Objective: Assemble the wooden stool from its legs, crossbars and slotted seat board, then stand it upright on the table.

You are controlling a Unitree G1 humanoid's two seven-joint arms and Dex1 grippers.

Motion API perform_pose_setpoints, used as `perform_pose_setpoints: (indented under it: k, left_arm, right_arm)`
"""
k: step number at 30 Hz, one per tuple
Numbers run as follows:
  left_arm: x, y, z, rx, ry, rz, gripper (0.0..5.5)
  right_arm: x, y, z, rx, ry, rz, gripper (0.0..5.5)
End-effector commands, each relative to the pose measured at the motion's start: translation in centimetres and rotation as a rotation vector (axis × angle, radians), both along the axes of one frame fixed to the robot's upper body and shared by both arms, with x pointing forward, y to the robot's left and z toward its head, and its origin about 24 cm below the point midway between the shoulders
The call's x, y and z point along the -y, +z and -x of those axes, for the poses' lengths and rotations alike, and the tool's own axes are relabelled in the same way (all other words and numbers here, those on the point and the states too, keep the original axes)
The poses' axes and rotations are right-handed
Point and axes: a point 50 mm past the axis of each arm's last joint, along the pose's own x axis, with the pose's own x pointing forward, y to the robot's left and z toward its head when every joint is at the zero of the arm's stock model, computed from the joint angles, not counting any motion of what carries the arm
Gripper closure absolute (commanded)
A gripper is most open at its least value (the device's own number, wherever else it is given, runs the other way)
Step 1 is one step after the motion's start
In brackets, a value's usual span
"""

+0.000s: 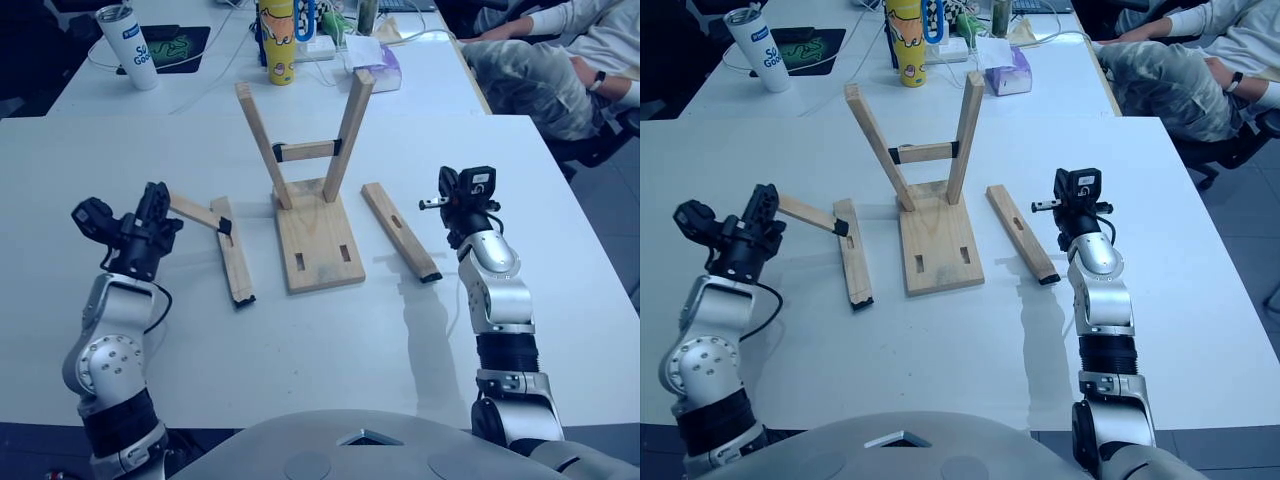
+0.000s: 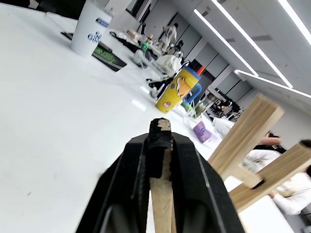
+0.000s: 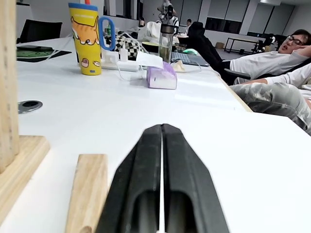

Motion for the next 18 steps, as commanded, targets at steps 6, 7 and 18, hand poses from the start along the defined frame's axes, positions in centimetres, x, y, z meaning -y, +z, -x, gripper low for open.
perform_pose_setpoints:
  k: [6,7,18]
  left_arm:
    - [0.3,-1.9,0.2,-0.015,0.1,-0.092,5.06]
    - [0.3,-2.1,0.1,-0.018,0.104,-0.093,5.06]
    - [1.3,-3.5,-0.4,-0.05,0.137,-0.028,5.06]
  right_arm:
    - [-1.0,0.1,0.2,0.018,0.059,0.014,5.5]
    - [-1.0,0.1,0.2,0.017,0.062,0.016,5.5]
    - [-1.1,-0.1,0.0,0.005,0.077,0.034,5.5]
